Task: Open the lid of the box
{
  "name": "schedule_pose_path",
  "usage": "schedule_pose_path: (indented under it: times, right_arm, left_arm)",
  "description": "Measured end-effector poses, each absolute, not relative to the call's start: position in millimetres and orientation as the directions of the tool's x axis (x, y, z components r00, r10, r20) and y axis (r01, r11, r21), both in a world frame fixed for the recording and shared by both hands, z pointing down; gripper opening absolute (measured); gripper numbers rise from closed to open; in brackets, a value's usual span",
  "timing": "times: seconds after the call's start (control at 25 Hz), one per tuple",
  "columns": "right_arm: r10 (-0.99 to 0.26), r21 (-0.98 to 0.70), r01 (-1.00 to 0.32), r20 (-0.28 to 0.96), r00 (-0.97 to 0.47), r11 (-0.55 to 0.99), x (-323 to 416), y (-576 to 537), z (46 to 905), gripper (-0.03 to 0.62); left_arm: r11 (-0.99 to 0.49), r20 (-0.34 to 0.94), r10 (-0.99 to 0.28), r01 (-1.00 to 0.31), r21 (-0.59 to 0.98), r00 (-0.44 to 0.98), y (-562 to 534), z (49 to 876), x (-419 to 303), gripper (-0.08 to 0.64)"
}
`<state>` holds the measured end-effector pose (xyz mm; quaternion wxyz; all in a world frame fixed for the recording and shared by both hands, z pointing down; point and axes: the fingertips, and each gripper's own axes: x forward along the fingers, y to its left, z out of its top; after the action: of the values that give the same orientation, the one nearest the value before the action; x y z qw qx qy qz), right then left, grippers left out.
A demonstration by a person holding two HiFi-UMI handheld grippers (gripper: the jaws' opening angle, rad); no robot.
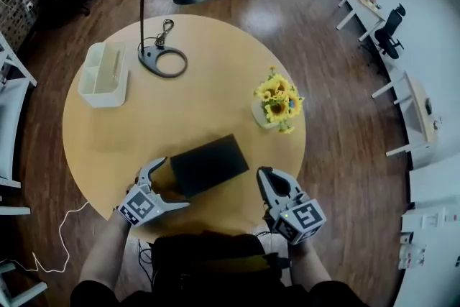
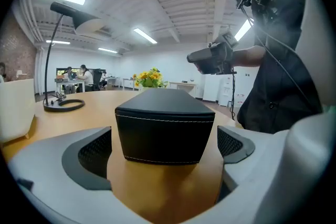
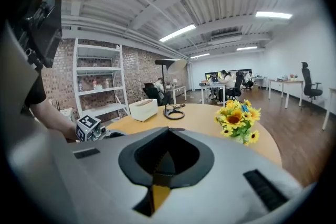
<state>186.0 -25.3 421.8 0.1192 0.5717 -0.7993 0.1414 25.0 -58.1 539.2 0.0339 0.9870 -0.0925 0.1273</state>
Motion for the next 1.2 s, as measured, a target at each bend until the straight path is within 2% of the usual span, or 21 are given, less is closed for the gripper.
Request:
schedule_pose_path:
  times: [0.28, 0.52, 0.6, 0.68, 0.92, 1.2]
  right_arm:
    - [-0.821, 0.032, -0.889, 0.398, -0.408, 0.457, 152, -38, 445, 0.004]
    - [-0.669, 0.181, -0.718, 0.564, -0.484, 0.672, 114, -38, 475, 0.006]
    - [-0.592, 0.196, -0.634, 0.629, -0.505, 0.748, 100, -34, 489, 0.104]
    - [-0.534, 0.221, -0.551, 0.675, -0.509, 0.805, 88, -31, 500, 0.168]
    - [-0.432, 0.287, -0.338, 0.736, -0.522, 0.897, 68, -30, 512, 0.179]
    - [-0.304, 0.244, -0.181, 0.779, -0.548, 0.953, 57, -27, 513, 0.179]
  left_arm:
    - [-0.985, 0.181, -0.163, -0.171, 0.033, 0.97, -58, 545, 34, 0.615]
    - [-0.983, 0.172, -0.168, -0.177, 0.044, 0.971, -61, 546, 40, 0.615]
    - [-0.983, 0.168, -0.169, -0.179, 0.046, 0.971, -60, 547, 41, 0.615]
    - [-0.981, 0.165, -0.172, -0.184, 0.056, 0.971, -60, 547, 41, 0.614]
    - [-0.979, 0.168, -0.178, -0.192, 0.071, 0.97, -60, 546, 39, 0.604]
    - [-0.978, 0.167, -0.178, -0.193, 0.075, 0.97, -60, 546, 39, 0.601]
